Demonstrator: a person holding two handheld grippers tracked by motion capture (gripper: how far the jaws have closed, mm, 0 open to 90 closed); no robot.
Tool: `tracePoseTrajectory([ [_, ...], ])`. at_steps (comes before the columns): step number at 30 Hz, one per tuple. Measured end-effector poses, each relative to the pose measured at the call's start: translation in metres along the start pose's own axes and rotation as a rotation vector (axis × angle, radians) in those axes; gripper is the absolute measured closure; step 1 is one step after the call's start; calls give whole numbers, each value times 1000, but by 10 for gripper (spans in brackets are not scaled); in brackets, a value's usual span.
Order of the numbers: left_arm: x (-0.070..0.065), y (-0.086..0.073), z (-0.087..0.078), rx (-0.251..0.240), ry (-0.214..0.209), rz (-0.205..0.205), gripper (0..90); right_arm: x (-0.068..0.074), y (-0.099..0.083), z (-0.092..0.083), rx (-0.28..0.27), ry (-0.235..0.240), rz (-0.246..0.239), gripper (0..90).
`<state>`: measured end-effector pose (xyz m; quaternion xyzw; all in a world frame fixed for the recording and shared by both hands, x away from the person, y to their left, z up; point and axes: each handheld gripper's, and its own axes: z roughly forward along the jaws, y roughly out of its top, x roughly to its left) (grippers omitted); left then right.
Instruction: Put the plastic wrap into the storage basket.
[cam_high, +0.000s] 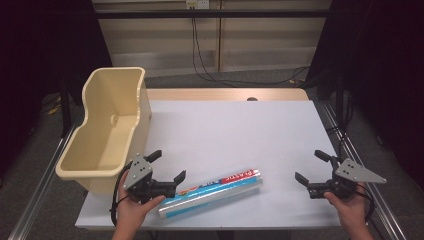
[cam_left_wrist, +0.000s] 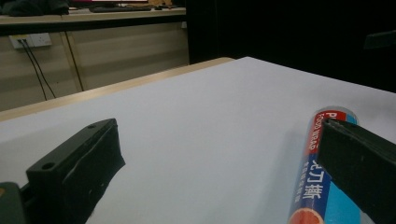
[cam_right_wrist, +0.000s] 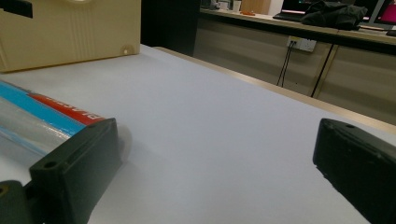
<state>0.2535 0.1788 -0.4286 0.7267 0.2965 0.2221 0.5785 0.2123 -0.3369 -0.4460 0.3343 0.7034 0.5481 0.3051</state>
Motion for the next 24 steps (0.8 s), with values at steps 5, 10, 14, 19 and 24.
tracePoseTrajectory([
  [5, 0, 1, 1, -1, -2, -2, 0, 0, 0, 0, 3, 1, -5, 3],
  [10, 0, 2, 0, -5, -3, -2, 0, 0, 0, 1, 6, 4, -2, 3],
  [14, -2, 5, 1, -10, -16, -2, 0, 0, 0, 2, 6, 5, -4, 3],
  [19, -6, 7, 7, -2, -43, 2, 0, 0, 0, 1, 9, 6, -10, 3],
  [24, -14, 13, 18, 22, -96, 16, 0, 0, 0, 1, 9, 7, -9, 3],
])
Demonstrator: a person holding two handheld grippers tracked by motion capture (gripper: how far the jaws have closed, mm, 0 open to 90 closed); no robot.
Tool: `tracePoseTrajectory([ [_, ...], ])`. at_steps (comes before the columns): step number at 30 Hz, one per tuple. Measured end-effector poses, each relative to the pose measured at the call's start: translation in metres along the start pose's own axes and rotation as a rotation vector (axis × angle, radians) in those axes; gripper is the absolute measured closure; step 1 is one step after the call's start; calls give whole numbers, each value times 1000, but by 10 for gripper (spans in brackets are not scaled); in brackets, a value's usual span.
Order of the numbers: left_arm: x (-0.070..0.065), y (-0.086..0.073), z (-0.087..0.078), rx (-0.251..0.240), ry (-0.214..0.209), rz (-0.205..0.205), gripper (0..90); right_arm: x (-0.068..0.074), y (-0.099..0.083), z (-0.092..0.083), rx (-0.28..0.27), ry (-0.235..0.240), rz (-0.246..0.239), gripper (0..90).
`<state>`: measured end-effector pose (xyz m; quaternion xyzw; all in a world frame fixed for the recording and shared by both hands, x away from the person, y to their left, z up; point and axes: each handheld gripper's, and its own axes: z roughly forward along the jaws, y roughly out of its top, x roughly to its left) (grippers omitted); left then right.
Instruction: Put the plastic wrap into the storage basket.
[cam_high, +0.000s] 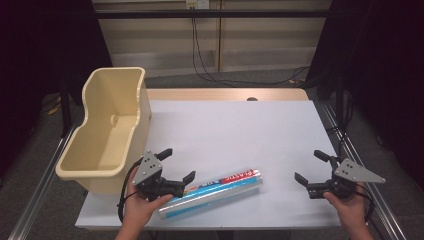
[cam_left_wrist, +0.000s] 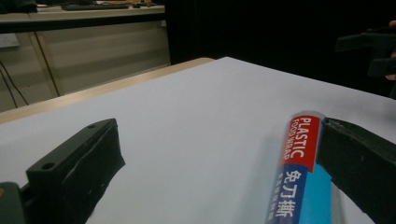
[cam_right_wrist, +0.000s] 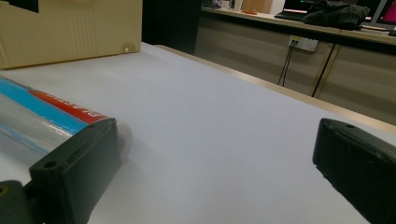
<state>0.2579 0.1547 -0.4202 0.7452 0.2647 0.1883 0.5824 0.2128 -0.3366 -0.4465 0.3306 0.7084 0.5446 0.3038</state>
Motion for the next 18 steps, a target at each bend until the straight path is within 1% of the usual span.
tracePoseTrajectory([
  [2, -2, 2, 4, 11, -19, 3, 1, 0, 0, 0, 2, -1, -2, 4],
  [3, -2, 2, 4, 11, -19, 3, 1, 0, 0, 0, 2, -3, -1, 4],
  [4, -4, 3, 8, 23, -45, 2, 0, 0, 0, 0, 2, -2, 2, 3],
  [5, -5, 4, 10, 35, -58, 4, 1, 0, 0, 0, 2, -2, 1, 3],
  [6, -6, 4, 12, 48, -66, 10, 0, 0, 0, 0, 2, -2, 0, 3],
  [7, -6, 4, 12, 48, -66, 10, 0, 0, 0, 0, 2, -2, -1, 3],
  [8, -9, 5, 16, 68, -88, 15, 1, 0, 0, 0, 2, 0, -1, 4],
  [9, -10, 5, 18, 77, -104, 15, 0, 0, 0, 0, 2, 0, -3, 3],
  [11, -12, 6, 22, 103, -124, 23, 0, 0, 0, 0, 3, -1, -4, 4],
  [12, -13, 6, 23, 118, -136, 21, 1, 0, 0, 0, 4, -1, -4, 4],
  [13, -14, 7, 25, 135, -144, 21, 0, 0, 0, 0, 4, 0, -5, 4],
  [18, -16, 9, 31, 188, -170, 21, 0, 0, 0, 1, 9, 3, -6, 4],
])
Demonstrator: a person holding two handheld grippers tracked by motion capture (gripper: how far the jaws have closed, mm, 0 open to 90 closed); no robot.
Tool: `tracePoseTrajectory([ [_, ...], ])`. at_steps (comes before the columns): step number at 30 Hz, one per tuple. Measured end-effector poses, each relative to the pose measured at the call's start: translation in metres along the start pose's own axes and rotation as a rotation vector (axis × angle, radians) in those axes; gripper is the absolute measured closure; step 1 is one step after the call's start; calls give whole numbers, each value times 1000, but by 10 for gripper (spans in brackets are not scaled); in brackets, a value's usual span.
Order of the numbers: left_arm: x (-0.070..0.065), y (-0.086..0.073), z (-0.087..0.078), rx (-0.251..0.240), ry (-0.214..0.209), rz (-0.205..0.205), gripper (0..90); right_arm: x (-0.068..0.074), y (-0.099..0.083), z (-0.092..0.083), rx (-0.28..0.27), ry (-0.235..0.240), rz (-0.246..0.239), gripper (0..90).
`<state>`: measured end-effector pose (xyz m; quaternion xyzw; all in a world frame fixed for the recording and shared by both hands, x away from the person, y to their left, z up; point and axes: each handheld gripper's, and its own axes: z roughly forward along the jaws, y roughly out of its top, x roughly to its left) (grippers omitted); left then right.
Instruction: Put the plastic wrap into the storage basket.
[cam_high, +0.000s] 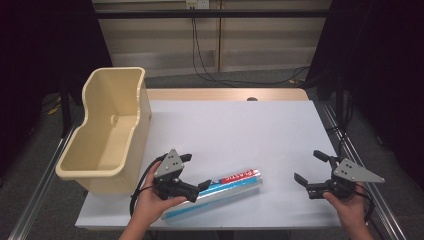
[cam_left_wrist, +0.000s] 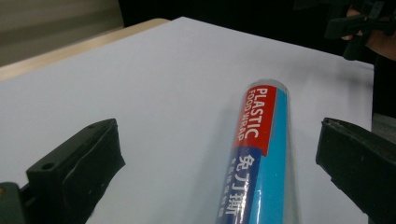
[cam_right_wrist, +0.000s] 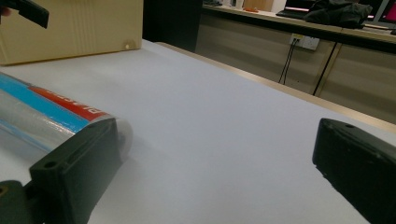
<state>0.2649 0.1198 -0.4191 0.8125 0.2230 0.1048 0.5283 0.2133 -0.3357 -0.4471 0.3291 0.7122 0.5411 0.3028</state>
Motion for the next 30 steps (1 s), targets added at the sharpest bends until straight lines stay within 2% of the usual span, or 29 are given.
tracePoseTrajectory([
  [5, -2, 2, 6, 58, -58, -4, 0, 0, 0, 0, 3, 2, 0, 4],
  [11, -2, 6, 15, 117, -91, -21, 0, 0, 0, 1, 3, 1, -2, 5],
  [12, -2, 8, 18, 149, -104, -23, 0, 1, 0, 1, 4, 2, -3, 6],
  [14, -3, 8, 20, 156, -106, -25, 0, 1, 0, 1, 4, 2, -3, 6],
  [18, -3, 12, 25, 217, -131, -22, 0, 1, 0, 1, 6, 4, -5, 6],
  [19, -3, 12, 25, 217, -131, -22, 0, 1, 0, 1, 6, 4, -5, 6],
  [20, -3, 13, 28, 244, -139, -21, 0, 1, 0, 1, 6, 5, -5, 6],
  [21, -3, 13, 28, 244, -139, -21, 0, 1, 0, 1, 5, 4, -5, 6],
  [22, -3, 13, 31, 273, -145, -11, 0, 1, 0, 1, 6, 4, -6, 7],
  [25, -4, 13, 33, 297, -150, -5, 0, 1, 0, 1, 5, 4, -4, 8],
  [27, -4, 14, 37, 331, -157, 3, 0, 1, 0, 2, 4, 2, -4, 8],
  [29, -4, 14, 38, 336, -161, 1, 0, 1, 0, 2, 5, 5, -7, 8],
  [30, -5, 15, 40, 358, -165, 4, 0, 1, 0, 2, 6, 7, -8, 8],
])
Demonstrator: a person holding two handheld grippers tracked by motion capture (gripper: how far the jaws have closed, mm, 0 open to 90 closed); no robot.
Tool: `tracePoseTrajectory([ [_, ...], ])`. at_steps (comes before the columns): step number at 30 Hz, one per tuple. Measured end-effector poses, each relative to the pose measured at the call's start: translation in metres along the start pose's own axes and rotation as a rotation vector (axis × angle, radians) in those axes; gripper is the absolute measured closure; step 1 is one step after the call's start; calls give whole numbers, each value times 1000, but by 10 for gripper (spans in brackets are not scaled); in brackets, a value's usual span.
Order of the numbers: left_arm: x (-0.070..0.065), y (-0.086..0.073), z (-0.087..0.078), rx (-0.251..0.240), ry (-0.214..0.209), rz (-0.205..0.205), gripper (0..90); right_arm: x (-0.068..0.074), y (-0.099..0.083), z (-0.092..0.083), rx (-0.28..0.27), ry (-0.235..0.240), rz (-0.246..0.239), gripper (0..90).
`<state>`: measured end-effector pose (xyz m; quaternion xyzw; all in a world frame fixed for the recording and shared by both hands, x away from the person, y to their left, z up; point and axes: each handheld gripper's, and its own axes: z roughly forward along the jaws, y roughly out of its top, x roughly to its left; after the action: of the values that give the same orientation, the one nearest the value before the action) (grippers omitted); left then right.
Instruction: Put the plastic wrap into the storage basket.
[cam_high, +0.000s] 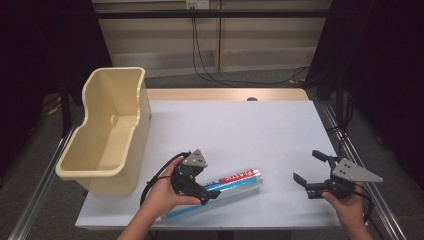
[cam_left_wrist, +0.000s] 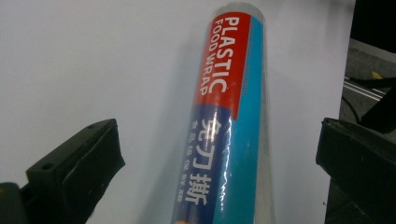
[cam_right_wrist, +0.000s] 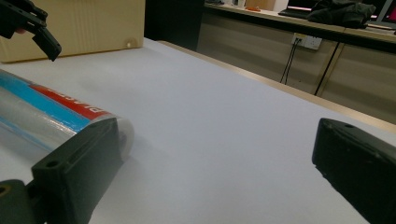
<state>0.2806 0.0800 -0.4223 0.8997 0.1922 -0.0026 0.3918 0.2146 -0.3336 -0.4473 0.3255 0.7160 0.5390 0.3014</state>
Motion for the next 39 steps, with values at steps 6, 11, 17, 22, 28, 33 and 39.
tracePoseTrajectory([
  [6, 0, 4, 5, 72, -6, 23, 3, 0, 0, 1, -1, 0, -3, 8],
  [11, -1, 5, 9, 121, -16, 38, 11, 1, 0, 2, 2, 2, -5, 8],
  [17, -3, 7, 17, 172, -19, 43, 13, 1, 0, 2, 4, 4, -8, 9],
  [22, -4, 9, 22, 234, -22, 59, 19, 2, 0, 2, 9, 7, -11, 9],
  [28, -3, 10, 25, 267, -10, 69, 21, 1, 0, 2, 9, 5, -15, 9],
  [33, -4, 9, 29, 295, -13, 69, 25, 2, 0, 3, 11, 4, -15, 9],
  [39, -5, 9, 32, 318, -14, 73, 33, 2, 0, 3, 11, 4, -13, 9],
])
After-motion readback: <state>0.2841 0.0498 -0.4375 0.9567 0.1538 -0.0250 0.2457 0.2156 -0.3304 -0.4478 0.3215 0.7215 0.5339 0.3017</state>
